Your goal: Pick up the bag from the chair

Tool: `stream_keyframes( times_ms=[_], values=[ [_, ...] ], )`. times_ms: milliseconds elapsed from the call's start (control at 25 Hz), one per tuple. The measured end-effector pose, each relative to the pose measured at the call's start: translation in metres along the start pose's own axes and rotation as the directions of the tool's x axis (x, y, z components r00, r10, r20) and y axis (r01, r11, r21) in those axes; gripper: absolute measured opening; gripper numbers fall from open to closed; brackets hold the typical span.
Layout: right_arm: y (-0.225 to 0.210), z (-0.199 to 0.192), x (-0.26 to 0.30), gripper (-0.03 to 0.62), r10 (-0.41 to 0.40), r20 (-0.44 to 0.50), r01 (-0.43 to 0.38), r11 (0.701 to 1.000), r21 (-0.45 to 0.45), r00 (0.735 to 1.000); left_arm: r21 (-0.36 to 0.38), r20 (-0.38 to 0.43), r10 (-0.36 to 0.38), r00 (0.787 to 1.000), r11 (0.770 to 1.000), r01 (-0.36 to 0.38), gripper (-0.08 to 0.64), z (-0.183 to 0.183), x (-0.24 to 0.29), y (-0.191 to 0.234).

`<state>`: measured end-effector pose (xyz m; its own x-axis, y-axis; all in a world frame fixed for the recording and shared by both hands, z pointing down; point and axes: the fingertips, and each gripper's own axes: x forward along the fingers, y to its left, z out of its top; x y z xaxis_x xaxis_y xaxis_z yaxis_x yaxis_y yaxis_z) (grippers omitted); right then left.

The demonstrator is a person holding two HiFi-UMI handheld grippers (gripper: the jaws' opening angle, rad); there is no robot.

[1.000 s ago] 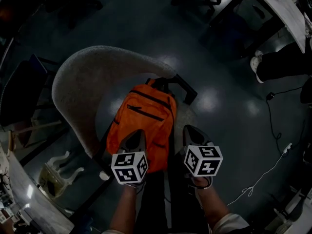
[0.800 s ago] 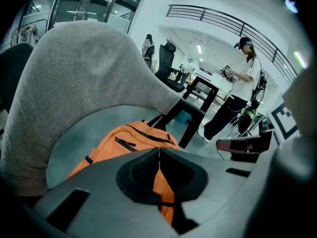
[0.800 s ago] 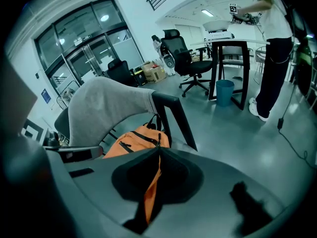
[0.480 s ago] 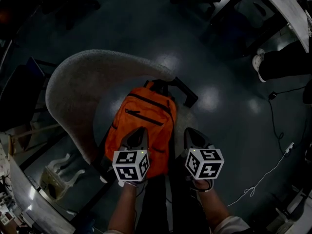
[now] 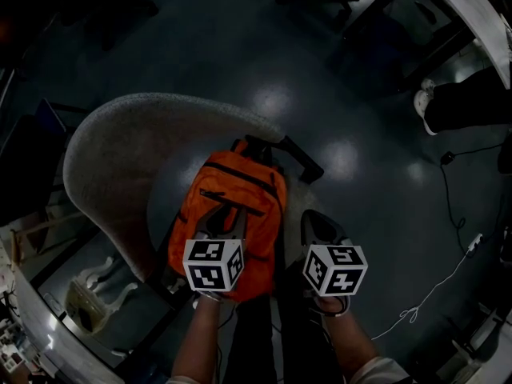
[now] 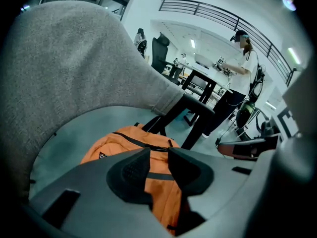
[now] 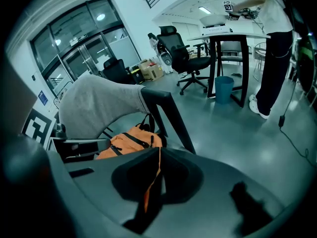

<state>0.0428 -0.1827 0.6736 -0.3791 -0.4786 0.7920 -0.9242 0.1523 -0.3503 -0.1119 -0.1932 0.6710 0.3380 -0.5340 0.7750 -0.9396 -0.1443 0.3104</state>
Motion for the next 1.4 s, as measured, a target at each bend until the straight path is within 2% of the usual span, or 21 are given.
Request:
stream_keyframes(
  times_ms=[240,480,720,1000,1240,1400],
  values=[
    [-0.008,0.005,0.008,0.034,-0.006,-0.002,0.006,1.000,0.011,1.000,0.022,-0.003,-0.010,1.000,1.000,0.010,0.176,0.012,0.016,0.005],
    [-0.018,0.003,0.016,0.034,-0.017,-0.010,0.018,1.000,0.025,1.000,0.118,-0.018,-0.055,0.998,0.991,0.057,0.201,0.025,0.038,0.003],
    [-0.028,0.005,0.025,0.034,-0.017,-0.008,0.017,0.999,0.048,1.000,0.236,-0.061,-0.058,0.996,0.969,0.071,0.206,0.030,0.064,-0.002],
    [-0.033,0.011,0.038,0.034,-0.021,-0.006,0.021,0.998,0.058,1.000,0.280,-0.065,-0.029,0.997,0.959,0.046,0.206,0.040,0.088,0.006],
    [-0.035,0.013,0.050,0.034,-0.020,-0.011,0.021,0.997,0.073,1.000,0.335,-0.090,-0.023,0.996,0.941,0.052,0.206,0.052,0.109,0.011],
    [-0.035,0.010,0.058,0.034,-0.013,-0.023,0.015,0.997,0.078,1.000,0.389,-0.118,-0.018,0.993,0.919,0.062,0.204,0.053,0.123,0.011]
  ],
)
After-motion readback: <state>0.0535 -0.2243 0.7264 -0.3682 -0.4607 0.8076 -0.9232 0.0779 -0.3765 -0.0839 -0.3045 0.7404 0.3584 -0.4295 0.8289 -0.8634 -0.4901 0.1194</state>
